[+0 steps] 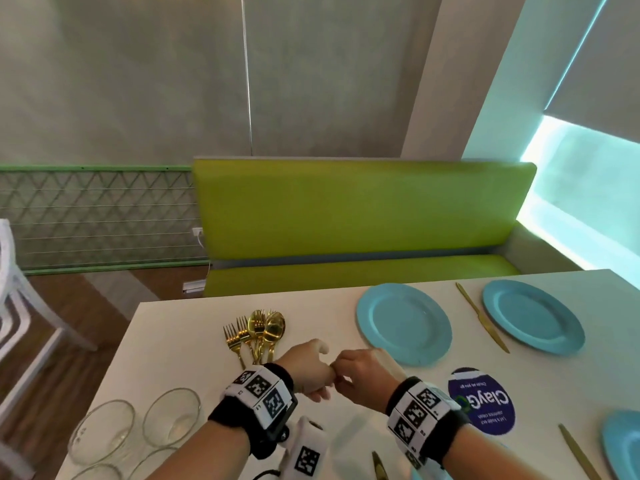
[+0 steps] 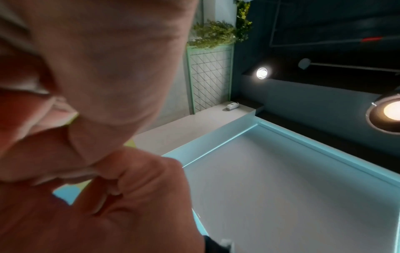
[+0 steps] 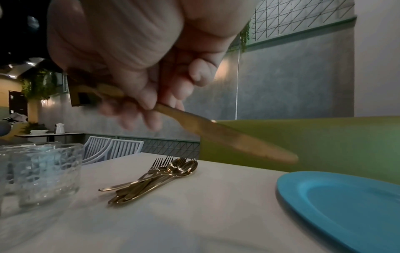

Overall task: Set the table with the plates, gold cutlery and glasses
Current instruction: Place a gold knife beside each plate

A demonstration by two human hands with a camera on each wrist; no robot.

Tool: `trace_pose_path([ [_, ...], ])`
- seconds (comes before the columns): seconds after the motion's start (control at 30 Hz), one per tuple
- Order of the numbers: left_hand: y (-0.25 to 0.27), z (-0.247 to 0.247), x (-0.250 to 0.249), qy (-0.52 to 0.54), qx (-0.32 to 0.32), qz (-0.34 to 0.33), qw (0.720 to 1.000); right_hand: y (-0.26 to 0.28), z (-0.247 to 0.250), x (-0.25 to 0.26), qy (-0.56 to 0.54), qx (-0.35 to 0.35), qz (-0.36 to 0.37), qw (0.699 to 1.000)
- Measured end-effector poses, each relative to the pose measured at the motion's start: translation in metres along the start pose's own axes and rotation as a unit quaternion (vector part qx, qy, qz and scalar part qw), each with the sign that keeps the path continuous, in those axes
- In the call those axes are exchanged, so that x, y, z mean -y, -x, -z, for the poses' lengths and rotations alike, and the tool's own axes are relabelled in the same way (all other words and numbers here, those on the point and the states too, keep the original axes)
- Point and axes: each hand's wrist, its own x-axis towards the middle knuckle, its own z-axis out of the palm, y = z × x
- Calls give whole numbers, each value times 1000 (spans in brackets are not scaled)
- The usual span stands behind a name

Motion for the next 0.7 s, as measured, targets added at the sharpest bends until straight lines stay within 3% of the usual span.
trace_pose_path([
  [0.03, -3, 3, -1, -37, -36, -9, 999, -4, -1, -1, 11, 11, -12, 1000],
  [0.1, -8, 11, -3, -56, -133, -16, 989, -15, 0, -10, -3, 101, -103, 990],
  [0.17, -14, 23, -4, -14, -223, -16, 975, -25, -4, -25, -74, 175, -249, 950],
  [0.27, -23, 39, -1, 25, -289, 0, 957, -41, -17, -52, -164, 197, -404, 878],
  [0.37, -30, 46, 7, 23, -301, 22, 953, -60, -35, -75, -122, 250, -440, 854],
  [0.5, -42, 48, 23, 21, -287, 53, 956, -86, -61, -93, -117, 253, -489, 827],
  [0.7, -57, 52, 42, 31, -289, 84, 953, -113, -77, -108, -97, 238, -496, 829],
])
